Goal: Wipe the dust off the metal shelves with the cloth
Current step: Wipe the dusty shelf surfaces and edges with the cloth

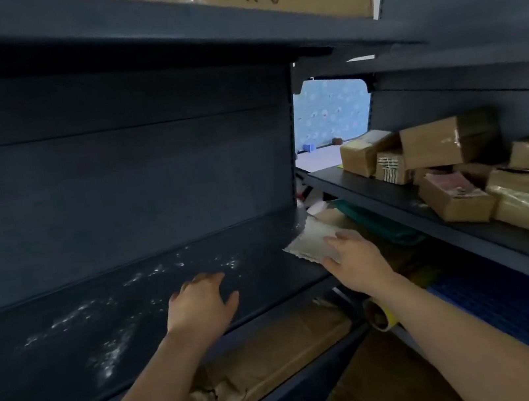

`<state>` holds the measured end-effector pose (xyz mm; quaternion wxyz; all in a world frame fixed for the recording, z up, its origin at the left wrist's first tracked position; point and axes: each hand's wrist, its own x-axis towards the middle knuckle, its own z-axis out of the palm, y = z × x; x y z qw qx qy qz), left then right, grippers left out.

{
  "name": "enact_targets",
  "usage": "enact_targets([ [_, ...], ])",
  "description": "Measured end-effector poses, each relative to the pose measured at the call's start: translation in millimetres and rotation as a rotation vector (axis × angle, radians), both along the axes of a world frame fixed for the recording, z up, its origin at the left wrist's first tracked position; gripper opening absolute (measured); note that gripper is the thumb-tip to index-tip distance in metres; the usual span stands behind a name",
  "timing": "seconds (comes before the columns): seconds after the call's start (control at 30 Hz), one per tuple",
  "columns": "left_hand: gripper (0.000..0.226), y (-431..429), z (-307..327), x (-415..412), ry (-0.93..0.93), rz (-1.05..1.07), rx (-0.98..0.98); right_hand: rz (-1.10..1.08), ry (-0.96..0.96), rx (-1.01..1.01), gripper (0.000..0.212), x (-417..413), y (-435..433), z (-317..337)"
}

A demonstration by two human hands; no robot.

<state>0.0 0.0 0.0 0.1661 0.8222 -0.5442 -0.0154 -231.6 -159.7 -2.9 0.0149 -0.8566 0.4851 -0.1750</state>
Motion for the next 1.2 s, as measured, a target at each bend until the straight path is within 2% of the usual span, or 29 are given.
enact_targets([
  [0.2,0.062,-40.9,-25.5,4.3,0.003,0.043,0.174,-0.046,0.143,0.124,0.061,5.8,-59.7,-24.8],
  [0.33,0.067,-48.4,-38.3,17.0,-0.003,0.075,0.225,-0.037,0.226,0.196,0.048,10.3,-74.6,-36.5],
  [0.5,0.065,-45.5,-49.4,19.8,-0.035,0.088,0.176,0.014,0.17,0.079,0.036,19.3,-66.3,-39.3],
  [0.63,0.065,-43.3,-53.3,19.2,-0.079,0.092,0.154,0.107,0.08,0.084,0.032,41.3,-47.6,-41.5],
  [0.73,0.066,-44.4,-51.9,22.2,-0.074,0.077,0.167,0.139,-0.068,0.149,0.032,52.6,-48.3,-37.5],
  [0.83,0.071,-44.7,-46.9,29.9,-0.065,0.096,0.173,0.033,-0.231,0.115,0.04,47.3,-67.1,-29.6],
  [0.9,0.075,-45.0,-44.0,35.8,-0.087,0.125,0.2,-0.05,-0.234,0.07,0.045,39.1,-85.5,-27.0],
  [0.97,0.079,-46.1,-43.3,40.0,-0.099,0.144,0.237,-0.133,-0.143,0.075,0.048,32.7,-103.0,-30.1],
  [1.07,0.083,-48.5,-42.6,45.8,-0.077,0.136,0.262,-0.226,-0.037,0.159,0.045,30.8,-121.9,-40.8],
  [1.13,0.085,-50.2,-41.1,49.7,-0.055,0.123,0.277,-0.226,-0.082,0.269,0.045,34.5,-128.2,-46.7],
  [1.2,0.087,-51.4,-39.5,53.8,-0.038,0.112,0.288,-0.154,-0.042,0.287,0.046,41.5,-131.2,-46.0],
])
